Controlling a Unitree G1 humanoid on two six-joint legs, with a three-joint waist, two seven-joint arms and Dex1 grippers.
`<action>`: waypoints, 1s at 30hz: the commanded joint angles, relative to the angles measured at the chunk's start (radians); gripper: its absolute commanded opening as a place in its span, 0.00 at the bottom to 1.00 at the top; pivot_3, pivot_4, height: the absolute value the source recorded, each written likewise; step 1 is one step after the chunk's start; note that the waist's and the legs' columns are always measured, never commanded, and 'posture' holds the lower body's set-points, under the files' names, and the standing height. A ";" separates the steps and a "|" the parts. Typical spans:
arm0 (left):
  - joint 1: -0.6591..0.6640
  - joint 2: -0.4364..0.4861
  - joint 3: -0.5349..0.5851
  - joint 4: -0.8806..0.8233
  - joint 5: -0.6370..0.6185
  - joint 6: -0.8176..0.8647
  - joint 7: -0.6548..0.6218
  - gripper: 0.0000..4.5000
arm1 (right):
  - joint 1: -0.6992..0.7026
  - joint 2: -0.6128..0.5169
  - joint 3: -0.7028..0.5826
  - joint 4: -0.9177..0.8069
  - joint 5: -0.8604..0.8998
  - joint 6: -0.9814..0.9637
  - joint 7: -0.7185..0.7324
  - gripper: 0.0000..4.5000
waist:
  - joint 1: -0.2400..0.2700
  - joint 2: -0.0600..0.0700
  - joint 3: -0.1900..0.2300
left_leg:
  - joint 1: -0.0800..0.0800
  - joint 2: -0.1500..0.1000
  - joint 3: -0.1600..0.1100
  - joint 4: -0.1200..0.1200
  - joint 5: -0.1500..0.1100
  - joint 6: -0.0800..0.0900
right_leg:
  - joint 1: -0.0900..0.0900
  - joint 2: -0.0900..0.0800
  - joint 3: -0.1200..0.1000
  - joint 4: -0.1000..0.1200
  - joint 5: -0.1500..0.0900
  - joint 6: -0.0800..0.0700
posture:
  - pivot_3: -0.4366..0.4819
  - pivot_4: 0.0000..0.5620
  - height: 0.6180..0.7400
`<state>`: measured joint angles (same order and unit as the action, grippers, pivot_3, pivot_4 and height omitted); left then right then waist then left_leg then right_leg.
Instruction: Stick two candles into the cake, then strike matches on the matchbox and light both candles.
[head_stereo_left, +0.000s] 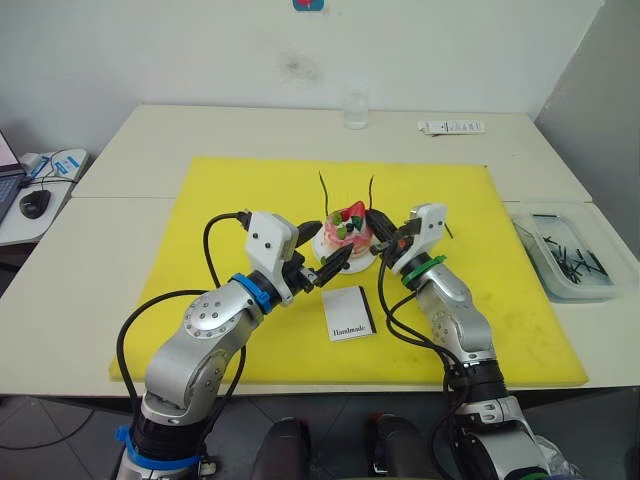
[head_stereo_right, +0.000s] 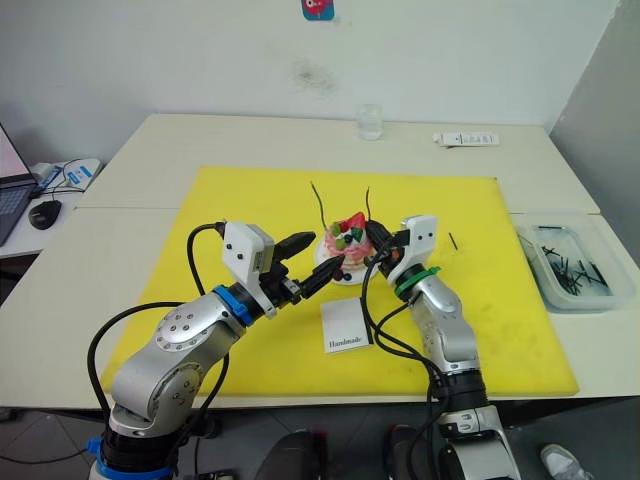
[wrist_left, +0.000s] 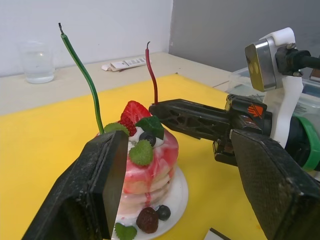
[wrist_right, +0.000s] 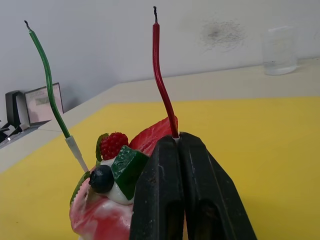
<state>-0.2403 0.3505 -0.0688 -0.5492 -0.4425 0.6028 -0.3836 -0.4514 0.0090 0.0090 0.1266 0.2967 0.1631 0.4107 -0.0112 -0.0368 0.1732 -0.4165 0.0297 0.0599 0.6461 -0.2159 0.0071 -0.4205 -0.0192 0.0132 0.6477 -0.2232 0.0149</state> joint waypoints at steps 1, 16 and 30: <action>-0.012 0.003 0.024 -0.031 -0.003 -0.018 -0.003 0.81 | 0.005 0.004 0.007 -0.030 0.009 0.003 0.002 0.00 | 0.000 0.000 0.000 | 0.000 0.000 0.000 0.000 0.000 0.000 | 0.000 0.000 0.000 0.000 0.000 0.000 | 0.48 0.27 1.00; -0.019 -0.003 0.016 -0.026 -0.001 -0.020 -0.005 0.81 | -0.005 -0.008 0.006 -0.030 0.009 -0.004 0.009 0.15 | 0.000 0.000 0.000 | 0.000 0.000 0.000 0.000 0.000 0.000 | 0.000 0.000 0.000 0.000 0.000 0.000 | 0.48 0.27 1.00; -0.007 0.000 0.019 -0.036 -0.003 -0.018 -0.003 0.81 | 0.001 -0.024 0.008 -0.047 0.011 0.000 0.012 0.37 | 0.000 0.000 0.000 | 0.000 0.000 0.000 0.000 0.000 0.000 | 0.000 0.000 0.000 0.000 0.000 0.000 | 0.48 0.27 1.00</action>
<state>-0.2447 0.3495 -0.0689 -0.5491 -0.4424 0.6028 -0.3842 -0.4513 -0.0121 0.0197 0.1261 0.2965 0.1640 0.4133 -0.0115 -0.0368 0.1733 -0.4167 0.0296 0.0600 0.6457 -0.2159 0.0071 -0.4208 -0.0192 0.0133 0.6474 -0.2233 0.0148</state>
